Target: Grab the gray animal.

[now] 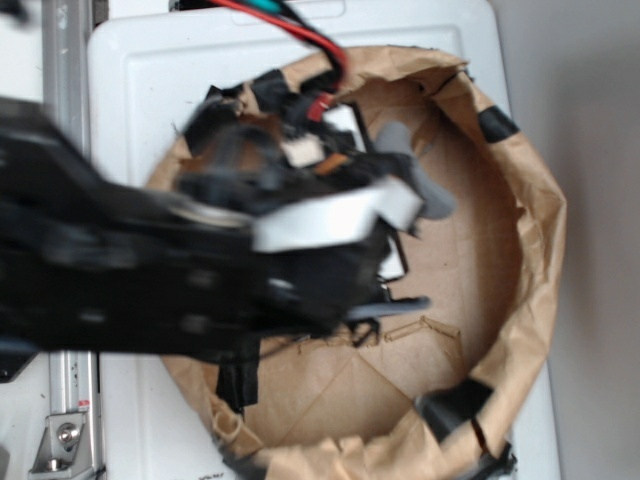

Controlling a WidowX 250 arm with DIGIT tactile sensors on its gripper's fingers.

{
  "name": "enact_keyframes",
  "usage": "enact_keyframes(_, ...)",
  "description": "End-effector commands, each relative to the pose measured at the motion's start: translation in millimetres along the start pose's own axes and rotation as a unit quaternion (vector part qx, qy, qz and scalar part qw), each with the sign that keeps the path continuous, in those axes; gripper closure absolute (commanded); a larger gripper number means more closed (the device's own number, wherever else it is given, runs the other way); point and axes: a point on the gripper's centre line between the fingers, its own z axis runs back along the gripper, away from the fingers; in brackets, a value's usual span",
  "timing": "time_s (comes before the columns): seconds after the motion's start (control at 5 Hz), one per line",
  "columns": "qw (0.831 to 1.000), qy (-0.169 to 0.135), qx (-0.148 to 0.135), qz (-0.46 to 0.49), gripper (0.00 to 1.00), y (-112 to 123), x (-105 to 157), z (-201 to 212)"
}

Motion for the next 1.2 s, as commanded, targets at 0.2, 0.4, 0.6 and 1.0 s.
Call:
enact_keyframes(0.2, 0.995, 0.055, -0.043, -0.069, 1.00, 9, 28, -17)
enact_keyframes(0.4, 0.977, 0.129, -0.126, -0.116, 1.00, 7, 29, -8)
enact_keyframes(0.6, 0.975, 0.132, -0.122, -0.130, 1.00, 6, 31, 1)
enact_keyframes(1.0, 0.975, 0.133, -0.100, -0.145, 1.00, 5, 30, 1)
